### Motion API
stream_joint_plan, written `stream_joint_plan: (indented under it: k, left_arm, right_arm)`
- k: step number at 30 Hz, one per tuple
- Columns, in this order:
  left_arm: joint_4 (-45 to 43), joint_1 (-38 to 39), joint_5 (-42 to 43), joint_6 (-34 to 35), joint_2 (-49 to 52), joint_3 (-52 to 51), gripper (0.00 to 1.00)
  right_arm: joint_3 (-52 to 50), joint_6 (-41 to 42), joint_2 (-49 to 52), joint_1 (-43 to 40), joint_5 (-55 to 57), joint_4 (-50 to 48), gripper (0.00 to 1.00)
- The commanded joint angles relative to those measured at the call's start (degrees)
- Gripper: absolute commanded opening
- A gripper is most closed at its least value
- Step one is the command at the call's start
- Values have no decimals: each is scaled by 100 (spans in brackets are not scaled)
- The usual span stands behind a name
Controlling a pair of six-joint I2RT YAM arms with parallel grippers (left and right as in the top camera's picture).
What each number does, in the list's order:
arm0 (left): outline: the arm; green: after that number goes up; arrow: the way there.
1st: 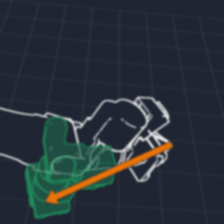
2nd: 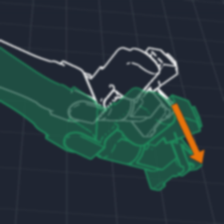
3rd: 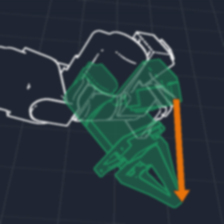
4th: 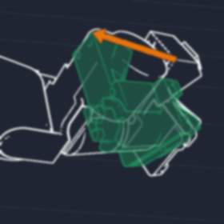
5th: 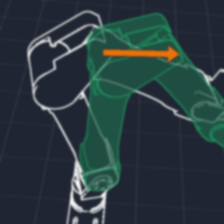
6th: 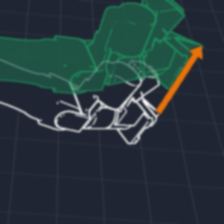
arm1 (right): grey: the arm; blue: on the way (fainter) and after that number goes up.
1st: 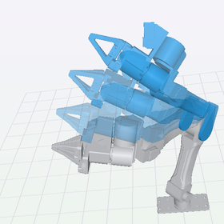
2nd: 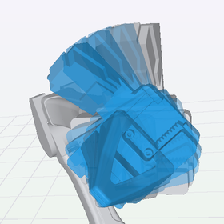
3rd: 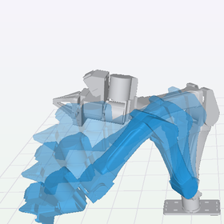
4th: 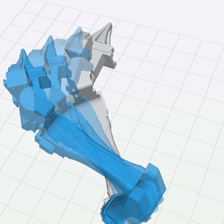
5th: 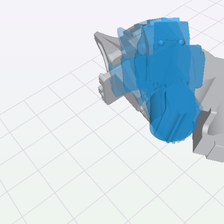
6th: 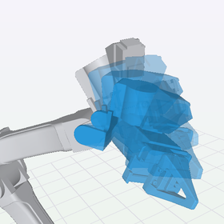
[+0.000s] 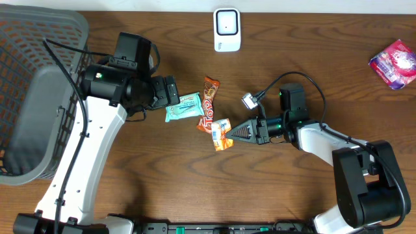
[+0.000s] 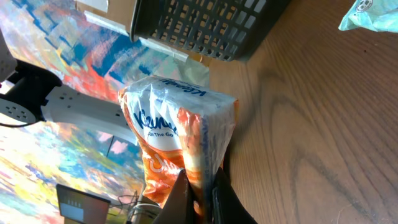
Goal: Scan the item barcode
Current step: 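Lift the orange packet and hold it at the white scanner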
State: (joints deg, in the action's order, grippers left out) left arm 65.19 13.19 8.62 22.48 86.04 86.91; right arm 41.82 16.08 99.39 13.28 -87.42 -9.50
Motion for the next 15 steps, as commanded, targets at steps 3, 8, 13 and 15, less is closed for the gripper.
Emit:
stream_joint_plan:
  k: [3,8,13,15]
  left_arm:
    - [13,-11,-55,-17,4,31,98]
    - [13,-11,-55,-17,4,31,98]
    - [15,-11,-55,-17,4,31,98]
    - [15,-11,-55,-17,4,31,98]
  right_arm:
    - [-9,2354,35,-22,1104,-511,1]
    - [17,4076,0,-22,2140,-2197,1]
    - [289,5125,-52,50,3163,-3650,1]
    - [507,5075,-52,63,3569,-3602,1]
